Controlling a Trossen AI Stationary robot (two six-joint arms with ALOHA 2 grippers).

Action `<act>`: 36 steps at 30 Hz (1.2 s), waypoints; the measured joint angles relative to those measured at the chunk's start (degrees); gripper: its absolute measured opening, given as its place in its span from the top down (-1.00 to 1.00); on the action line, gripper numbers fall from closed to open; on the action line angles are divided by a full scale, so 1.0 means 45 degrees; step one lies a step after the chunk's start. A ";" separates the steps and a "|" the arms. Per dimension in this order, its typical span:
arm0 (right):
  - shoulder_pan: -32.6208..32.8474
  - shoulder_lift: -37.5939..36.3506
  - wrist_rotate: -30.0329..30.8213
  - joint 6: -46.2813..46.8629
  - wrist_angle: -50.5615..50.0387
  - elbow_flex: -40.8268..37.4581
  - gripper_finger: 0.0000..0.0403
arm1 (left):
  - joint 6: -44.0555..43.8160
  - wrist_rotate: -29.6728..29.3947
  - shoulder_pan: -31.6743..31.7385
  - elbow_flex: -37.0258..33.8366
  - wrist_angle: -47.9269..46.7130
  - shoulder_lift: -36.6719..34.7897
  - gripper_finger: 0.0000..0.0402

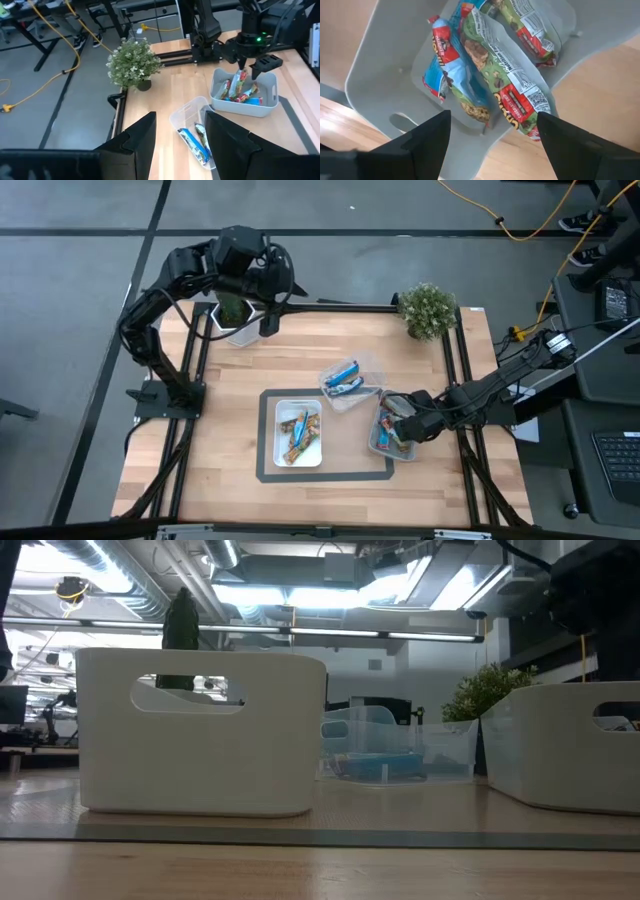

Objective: Pick and place Granola Bars by type
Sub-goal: Adjust the red granola bar

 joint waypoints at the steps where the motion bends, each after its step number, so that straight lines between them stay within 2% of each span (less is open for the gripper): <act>1: 0.0000 0.0000 0.0000 0.0000 0.0011 0.0000 -0.47 | 0.0000 0.0109 0.0000 0.0000 0.0000 0.0056 0.20; 8: 0.0000 0.0000 -0.0665 -0.0318 0.0517 -0.0015 -0.47 | 0.0198 0.0552 0.0000 0.0000 0.0000 0.0207 0.20; 14: -0.0011 0.0000 -0.0310 -0.1534 0.2090 -0.0015 -0.47 | 0.0323 0.0538 0.0019 0.0000 0.0000 0.0212 0.20; 19: -0.0049 0.0005 -0.0259 -0.1271 0.1206 -0.0015 -0.47 | 0.0335 0.0533 0.0024 0.0000 0.0000 0.0207 0.20; 26: -0.0049 0.0005 0.0399 -0.2177 0.1604 -0.0015 -0.47 | 0.0340 0.0528 0.0024 0.0000 0.0000 0.0207 0.20; 31: -0.0045 0.0005 0.0687 -0.1336 -0.0218 -0.0015 -0.47 | 0.0340 0.0523 0.0024 0.0000 0.0000 0.0207 0.20; 36: -0.0044 -0.0015 0.0451 -0.0972 -0.0565 -0.0015 -0.47 | 0.0335 0.0523 0.0024 0.0000 0.0000 0.0207 0.20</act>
